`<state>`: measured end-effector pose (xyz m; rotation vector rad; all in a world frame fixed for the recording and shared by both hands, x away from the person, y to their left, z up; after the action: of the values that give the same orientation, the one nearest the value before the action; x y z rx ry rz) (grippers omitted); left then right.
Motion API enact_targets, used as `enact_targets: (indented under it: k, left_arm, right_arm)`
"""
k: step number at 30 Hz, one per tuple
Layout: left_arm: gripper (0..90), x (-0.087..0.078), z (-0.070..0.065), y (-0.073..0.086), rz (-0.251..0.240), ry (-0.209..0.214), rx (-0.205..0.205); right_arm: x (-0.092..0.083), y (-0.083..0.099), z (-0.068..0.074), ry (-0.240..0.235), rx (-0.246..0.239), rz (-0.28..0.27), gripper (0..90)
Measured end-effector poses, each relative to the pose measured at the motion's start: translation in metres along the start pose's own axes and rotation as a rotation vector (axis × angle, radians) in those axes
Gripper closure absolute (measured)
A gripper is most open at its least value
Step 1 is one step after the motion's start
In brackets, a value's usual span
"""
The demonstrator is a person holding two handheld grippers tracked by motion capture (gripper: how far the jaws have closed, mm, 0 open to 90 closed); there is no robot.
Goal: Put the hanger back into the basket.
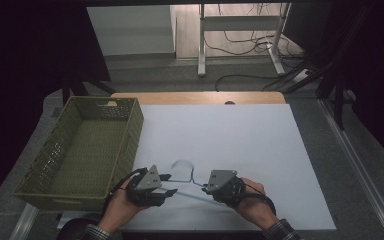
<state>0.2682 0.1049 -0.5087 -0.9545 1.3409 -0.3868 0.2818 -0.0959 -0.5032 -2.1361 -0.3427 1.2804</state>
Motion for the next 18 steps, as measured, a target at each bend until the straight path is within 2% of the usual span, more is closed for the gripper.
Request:
enact_targets:
  k: [1,2,4,5,6,9,10,13,14,15,18]
  left_arm:
    - [43.8,0.000,0.000,0.000,0.000,0.000,0.000]
    - [40.1,-0.005,0.000,-0.004,-0.024,-0.003,-0.010]
    - [34.9,-0.008,-0.001,-0.006,-0.026,-0.006,-0.008]
    - [34.9,-0.010,-0.002,-0.010,-0.038,-0.005,-0.006]
    - [32.2,-0.011,-0.004,-0.013,-0.046,0.016,-0.010]
    - [33.6,-0.011,-0.004,-0.019,-0.033,0.027,0.001]
    - [33.6,-0.011,-0.003,-0.022,-0.013,0.024,0.015]
    - [43.6,-0.011,0.000,-0.029,0.013,0.039,0.029]
    - [43.6,-0.010,0.001,-0.032,0.020,0.051,0.038]
    - [50.5,-0.008,0.001,-0.035,0.037,0.079,0.049]
    - [60.5,-0.007,0.001,-0.038,0.063,0.100,0.068]
  right_arm:
    - [-0.003,-0.001,-0.001,-0.010,-0.010,-0.012,86.8]
    - [-0.006,-0.001,-0.002,0.002,-0.004,-0.002,86.9]
    - [-0.008,-0.001,-0.003,-0.005,-0.002,0.000,86.9]
    - [-0.010,-0.001,-0.004,-0.007,0.005,0.000,86.9]
    - [-0.016,-0.003,-0.006,-0.012,0.023,-0.007,86.9]
    - [-0.021,-0.004,-0.008,-0.014,0.026,-0.018,87.0]
    - [-0.023,-0.005,-0.009,-0.018,0.030,-0.024,87.0]
    - [-0.030,-0.008,-0.011,-0.033,0.043,-0.044,87.0]
    - [-0.031,-0.008,-0.011,-0.036,0.045,-0.047,87.0]
    - [-0.033,-0.008,-0.010,-0.045,0.043,-0.054,86.9]
    - [-0.033,-0.008,-0.010,-0.049,0.040,-0.049,86.9]
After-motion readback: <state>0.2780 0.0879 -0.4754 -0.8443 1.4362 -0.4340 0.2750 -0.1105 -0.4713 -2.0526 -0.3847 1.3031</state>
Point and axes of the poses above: each handheld gripper's, and its own axes: x roughly forward along the jaws, y roughly out of its underside, z roughly to its left, the point moved 6 cm from there along x, roughly forward along the jaws, and after that the axes turned 12 degrees about y, right-handed, at the moved point
